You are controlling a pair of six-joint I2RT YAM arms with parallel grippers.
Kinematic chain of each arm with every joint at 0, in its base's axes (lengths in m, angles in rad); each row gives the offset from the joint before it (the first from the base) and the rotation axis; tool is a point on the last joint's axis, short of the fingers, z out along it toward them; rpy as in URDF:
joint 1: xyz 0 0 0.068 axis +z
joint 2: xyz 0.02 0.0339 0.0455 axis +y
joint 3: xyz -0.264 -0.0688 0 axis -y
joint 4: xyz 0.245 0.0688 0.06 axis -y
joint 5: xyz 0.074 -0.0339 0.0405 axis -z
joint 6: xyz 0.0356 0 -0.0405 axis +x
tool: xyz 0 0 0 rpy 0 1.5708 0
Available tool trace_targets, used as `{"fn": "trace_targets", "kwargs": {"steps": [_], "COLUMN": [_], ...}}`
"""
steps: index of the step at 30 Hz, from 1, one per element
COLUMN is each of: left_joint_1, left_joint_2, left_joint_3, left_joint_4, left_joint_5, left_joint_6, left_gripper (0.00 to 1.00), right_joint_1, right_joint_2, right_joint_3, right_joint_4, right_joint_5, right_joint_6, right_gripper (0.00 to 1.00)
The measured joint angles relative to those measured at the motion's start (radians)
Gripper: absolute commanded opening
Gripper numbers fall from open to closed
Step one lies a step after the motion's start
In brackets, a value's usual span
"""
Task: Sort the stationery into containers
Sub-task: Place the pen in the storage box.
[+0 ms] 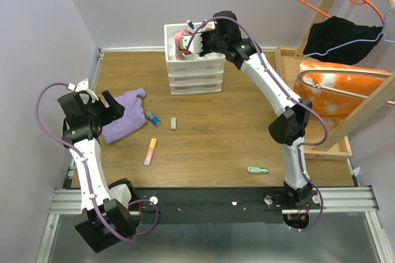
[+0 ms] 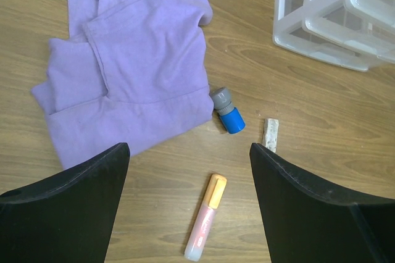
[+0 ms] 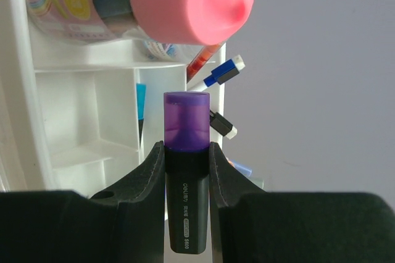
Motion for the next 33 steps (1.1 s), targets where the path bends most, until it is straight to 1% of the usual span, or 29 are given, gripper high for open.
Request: {"fn": "trace_targets", "kwargs": {"steps": [1, 4, 11, 21, 22, 26, 33], "left_joint_1": [0.0, 0.0, 0.0, 0.0, 0.0, 0.0, 0.0], "left_joint_2": [0.0, 0.0, 0.0, 0.0, 0.0, 0.0, 0.0], "left_joint_3": [-0.001, -0.006, -0.011, -0.018, -0.019, -0.024, -0.024], "left_joint_4": [0.001, 0.004, 0.007, 0.021, 0.022, 0.024, 0.024], "left_joint_5": [0.0, 0.0, 0.0, 0.0, 0.0, 0.0, 0.0], "left_joint_6": [0.0, 0.0, 0.0, -0.001, -0.001, -0.001, -0.001], "left_gripper": [0.88, 0.88, 0.88, 0.88, 0.88, 0.88, 0.88], "right_joint_1": [0.0, 0.0, 0.0, 0.0, 0.0, 0.0, 0.0], "right_joint_2": [0.0, 0.001, 0.003, 0.005, 0.006, 0.013, 0.04], "right_joint_3": [0.0, -0.002, -0.023, -0.06, -0.062, -0.064, -0.064], "right_joint_4": [0.008, 0.039, 0.107, 0.108, 0.109, 0.115, 0.127], "right_joint_5": [-0.001, -0.003, -0.003, -0.003, -0.003, -0.003, -0.001], "right_joint_6": [0.003, 0.018, 0.037, 0.037, 0.037, 0.04, 0.049], "right_gripper": [0.17, 0.25, 0.25, 0.25, 0.27, 0.28, 0.39]}}
